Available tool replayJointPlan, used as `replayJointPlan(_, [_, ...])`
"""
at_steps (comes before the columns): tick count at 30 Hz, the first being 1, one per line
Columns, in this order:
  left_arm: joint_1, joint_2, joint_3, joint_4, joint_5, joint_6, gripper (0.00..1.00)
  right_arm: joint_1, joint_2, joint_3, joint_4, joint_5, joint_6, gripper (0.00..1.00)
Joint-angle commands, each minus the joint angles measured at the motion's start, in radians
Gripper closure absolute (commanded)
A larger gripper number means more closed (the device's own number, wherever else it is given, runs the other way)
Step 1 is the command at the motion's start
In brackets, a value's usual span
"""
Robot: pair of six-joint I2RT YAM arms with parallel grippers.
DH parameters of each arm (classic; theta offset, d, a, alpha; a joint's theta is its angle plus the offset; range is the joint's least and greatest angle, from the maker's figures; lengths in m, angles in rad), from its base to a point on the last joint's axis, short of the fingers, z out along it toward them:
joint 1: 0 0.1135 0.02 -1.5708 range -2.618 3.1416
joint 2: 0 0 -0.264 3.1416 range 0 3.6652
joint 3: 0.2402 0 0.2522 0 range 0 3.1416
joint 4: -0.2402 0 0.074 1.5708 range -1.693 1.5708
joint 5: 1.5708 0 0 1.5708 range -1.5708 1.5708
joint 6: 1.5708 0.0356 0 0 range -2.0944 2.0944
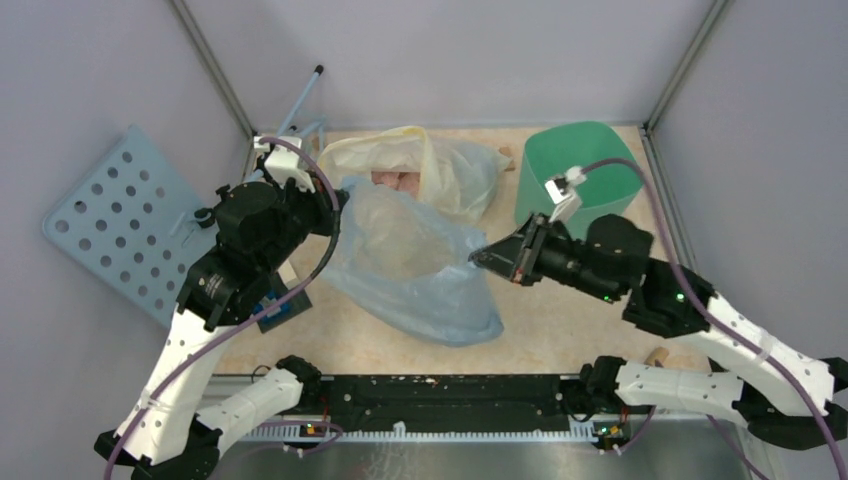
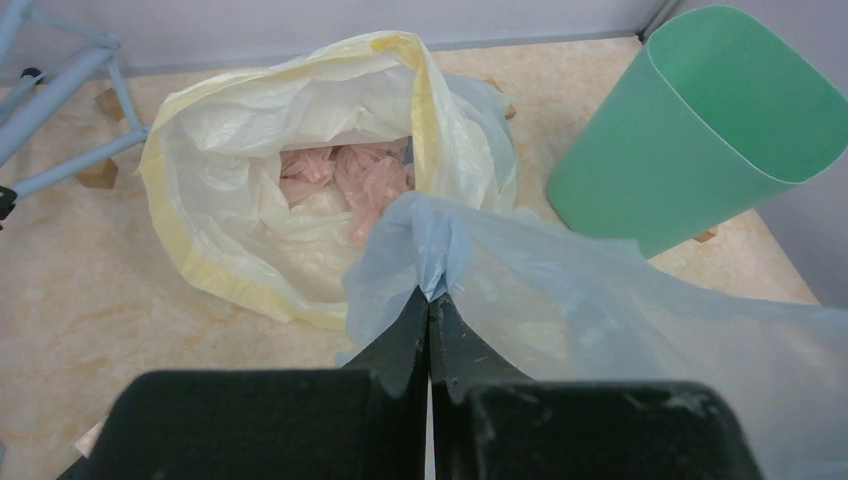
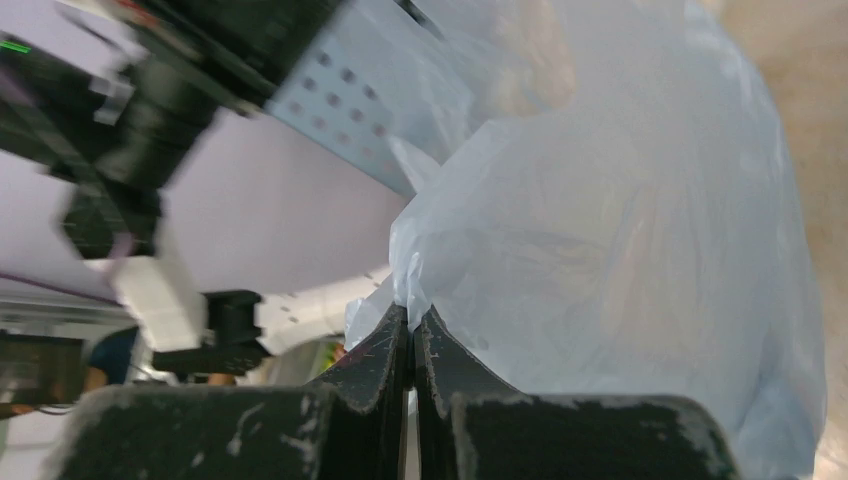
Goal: Put the trash bags into the trash bin
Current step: Unfold the trash bag at the center of the board.
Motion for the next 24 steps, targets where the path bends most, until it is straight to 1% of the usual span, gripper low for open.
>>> replayJointPlan(1, [0.004, -0.01, -0.011, 0.014, -0.093, 0.024, 1.0, -0.002, -0.085, 0.156, 0.053, 0.128, -0.023, 1.0])
replayJointPlan(3, [0.003, -0.017, -0.033, 0.019, -0.111, 0.024, 1.0, -0.004, -0.111, 0.162, 0.038, 0.21, -0.043, 1.0])
replayJointPlan(7, [0.004, -0.016, -0.045, 0.032, -0.103, 0.019, 1.0, -0.003, -0.144, 0.14, -0.035, 0.384, -0.085, 1.0])
replayJointPlan(9, [0.003, -0.008, -0.036, 0.035, -0.108, 0.017, 1.0, -0.002, -0.148, 0.127, -0.073, 0.45, -0.109, 1.0])
replayJointPlan(11, [0.003, -0.005, -0.028, 0.045, -0.113, 0.01, 1.0, -0.003, -0.149, 0.098, -0.077, 0.494, -0.126, 1.0])
replayJointPlan(13, [0.003, -0.009, -0.026, 0.068, -0.094, -0.003, 1.0, -0.003, -0.14, 0.048, -0.053, 0.493, -0.124, 1.0])
replayJointPlan(15, [0.003, -0.019, -0.032, 0.108, -0.05, -0.016, 1.0, -0.003, -0.112, 0.009, -0.014, 0.43, -0.121, 1.0])
replayJointPlan(16, [0.003, -0.026, -0.035, 0.128, -0.025, -0.022, 1.0, -0.003, -0.087, 0.02, -0.01, 0.411, -0.121, 1.0])
replayJointPlan(18, [0.003, -0.025, -0.035, 0.152, 0.011, -0.031, 1.0, -0.003, -0.036, 0.098, -0.02, 0.389, -0.142, 1.0])
replayJointPlan(20, [0.004, -0.015, -0.026, 0.141, 0.014, -0.035, 0.99, -0.004, 0.004, 0.207, -0.028, 0.372, -0.174, 1.0])
replayJointPlan(22, [0.004, -0.003, -0.025, 0.125, -0.02, -0.031, 0.98, -0.003, 0.029, 0.279, -0.02, 0.367, -0.194, 1.0])
replayJointPlan(24, [0.004, 0.004, -0.043, 0.123, -0.064, -0.027, 0.97, -0.003, 0.043, 0.294, -0.009, 0.373, -0.188, 1.0])
